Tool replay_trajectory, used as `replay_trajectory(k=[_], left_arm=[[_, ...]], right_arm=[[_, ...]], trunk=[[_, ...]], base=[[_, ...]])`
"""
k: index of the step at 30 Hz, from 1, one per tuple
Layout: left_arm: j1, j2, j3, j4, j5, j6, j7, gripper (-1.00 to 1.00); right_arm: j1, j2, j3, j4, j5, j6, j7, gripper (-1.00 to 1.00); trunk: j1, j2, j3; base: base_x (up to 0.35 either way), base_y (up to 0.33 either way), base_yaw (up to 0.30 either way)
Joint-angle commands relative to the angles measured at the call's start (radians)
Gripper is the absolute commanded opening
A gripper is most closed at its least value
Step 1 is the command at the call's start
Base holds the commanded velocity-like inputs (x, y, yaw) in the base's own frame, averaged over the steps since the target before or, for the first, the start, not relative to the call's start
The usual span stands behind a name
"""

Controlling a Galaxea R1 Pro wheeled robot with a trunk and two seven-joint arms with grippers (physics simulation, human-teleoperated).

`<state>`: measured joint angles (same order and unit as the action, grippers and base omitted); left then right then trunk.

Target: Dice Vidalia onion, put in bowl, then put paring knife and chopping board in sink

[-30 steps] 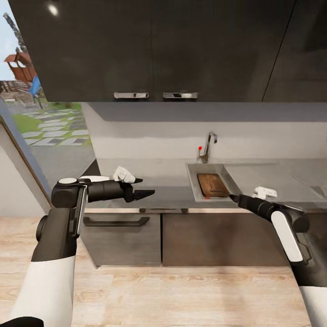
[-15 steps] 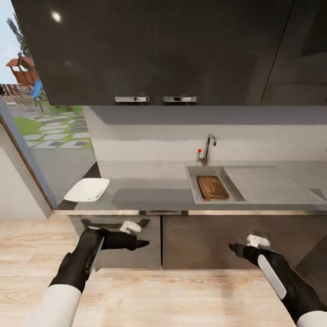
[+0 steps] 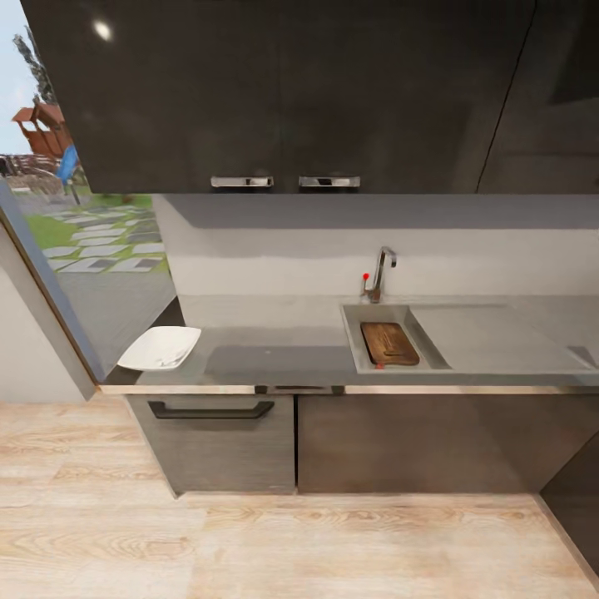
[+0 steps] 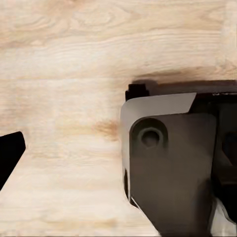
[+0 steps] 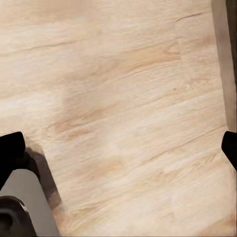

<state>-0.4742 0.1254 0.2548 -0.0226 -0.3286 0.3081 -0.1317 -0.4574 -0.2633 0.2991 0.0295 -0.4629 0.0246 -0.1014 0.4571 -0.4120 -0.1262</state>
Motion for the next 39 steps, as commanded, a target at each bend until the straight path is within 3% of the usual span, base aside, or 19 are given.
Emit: replay_trajectory(k=[1,2,7,8,11,12,15,19,24,39], left_arm=[[0.025,0.022,0.011,0.001,-0.009,0.005,0.006,1.00],[0.121,0.057,0.014,0.006,-0.003,0.004,0.023,1.00],[0.241,0.068,0.016,0.007,0.016,0.005,0.035,1.00],[0.307,0.064,0.015,0.007,0.019,0.004,0.038,1.00],[0.339,0.036,0.016,0.008,0.020,0.004,0.047,1.00],[0.376,0.001,0.017,0.007,0.020,0.003,0.061,1.00],[0.417,-0.020,0.017,0.007,0.020,0.002,0.090,1.00],[0.430,-0.019,0.024,0.006,0.021,-0.012,0.100,1.00],[0.431,-0.020,0.034,0.003,0.020,-0.068,0.101,1.00],[0.431,-0.012,0.034,-0.001,0.020,-0.118,0.099,1.00]], right_arm=[[0.014,0.000,0.009,0.018,-0.007,-0.022,-0.002,1.00],[0.087,0.000,0.010,0.040,-0.007,-0.054,-0.004,1.00],[0.206,0.001,0.009,0.046,-0.006,-0.065,-0.006,1.00],[0.269,0.003,0.009,0.047,-0.006,-0.068,-0.006,1.00],[0.310,0.013,0.009,0.047,-0.006,-0.068,-0.006,1.00],[0.338,0.022,0.009,0.047,-0.006,-0.068,-0.006,1.00],[0.390,0.035,0.009,0.048,-0.006,-0.068,-0.006,1.00],[0.421,0.048,0.010,0.047,-0.007,-0.067,-0.007,1.00],[0.423,0.055,0.002,0.044,-0.008,-0.069,-0.005,1.00],[0.424,0.060,0.002,0.044,-0.010,-0.071,-0.003,1.00]], trunk=[[0.001,-0.002,-0.002],[0.001,-0.002,-0.002],[0.001,-0.002,-0.002],[0.001,-0.002,-0.002],[0.001,-0.002,-0.002],[0.001,-0.002,-0.002],[0.001,-0.002,-0.002],[0.001,-0.002,-0.002],[0.001,-0.002,-0.002],[0.001,-0.002,-0.002]], base=[[0.000,0.000,0.000],[0.000,0.000,0.000],[0.000,0.000,0.000],[0.000,0.000,0.000],[0.000,0.000,0.000],[0.000,0.000,0.000],[0.000,0.000,0.000],[0.000,0.000,0.000],[0.000,0.000,0.000],[0.000,0.000,0.000]])
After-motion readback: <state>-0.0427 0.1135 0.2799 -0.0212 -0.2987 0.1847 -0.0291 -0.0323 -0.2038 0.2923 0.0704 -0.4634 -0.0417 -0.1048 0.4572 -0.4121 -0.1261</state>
